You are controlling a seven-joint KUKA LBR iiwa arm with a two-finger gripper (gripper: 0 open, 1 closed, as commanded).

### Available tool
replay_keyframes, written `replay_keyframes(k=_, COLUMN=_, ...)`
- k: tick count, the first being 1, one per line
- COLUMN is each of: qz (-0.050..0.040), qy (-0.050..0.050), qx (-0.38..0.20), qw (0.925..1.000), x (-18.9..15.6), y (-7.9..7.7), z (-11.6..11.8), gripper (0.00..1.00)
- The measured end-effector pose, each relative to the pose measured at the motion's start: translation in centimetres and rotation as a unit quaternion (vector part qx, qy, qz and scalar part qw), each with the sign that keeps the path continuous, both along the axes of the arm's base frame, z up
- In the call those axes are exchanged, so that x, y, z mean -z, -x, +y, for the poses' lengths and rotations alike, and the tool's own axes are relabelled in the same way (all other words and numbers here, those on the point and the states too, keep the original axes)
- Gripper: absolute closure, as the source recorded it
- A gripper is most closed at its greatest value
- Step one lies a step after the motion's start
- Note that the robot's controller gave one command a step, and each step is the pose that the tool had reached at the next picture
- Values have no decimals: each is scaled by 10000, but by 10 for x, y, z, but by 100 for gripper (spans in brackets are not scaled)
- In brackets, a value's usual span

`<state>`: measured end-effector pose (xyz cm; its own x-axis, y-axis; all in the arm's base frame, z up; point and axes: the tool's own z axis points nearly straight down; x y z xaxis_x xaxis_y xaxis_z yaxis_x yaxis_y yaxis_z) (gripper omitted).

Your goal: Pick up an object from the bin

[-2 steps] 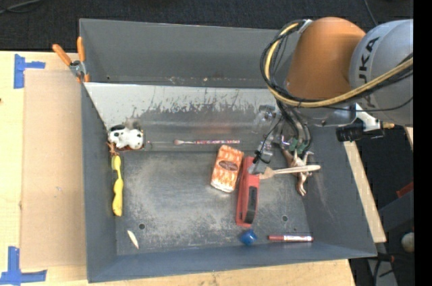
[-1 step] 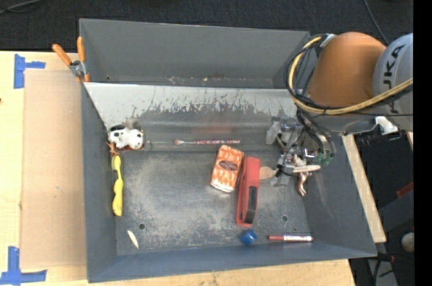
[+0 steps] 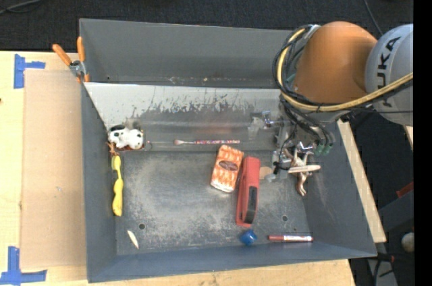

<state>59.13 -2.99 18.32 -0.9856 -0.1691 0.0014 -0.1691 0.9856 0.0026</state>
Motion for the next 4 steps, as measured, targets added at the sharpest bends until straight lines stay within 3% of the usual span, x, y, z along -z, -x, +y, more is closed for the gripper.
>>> replay_keyframes(k=1, qz=3, qy=-2, qx=-337, qw=9994, x=37, y=6, z=16, gripper=0)
replay_keyframes(k=2, qz=4, qy=-2, qx=1008, qw=9949, x=57, y=9, z=24, gripper=0)
replay_keyframes(k=3, qz=5, qy=-7, qx=403, qw=9992, x=81, y=3, z=32, gripper=0)
replay_keyframes(k=4, qz=-5, qy=-5, qx=1424, qw=9898, x=110, y=-14, z=18, gripper=0)
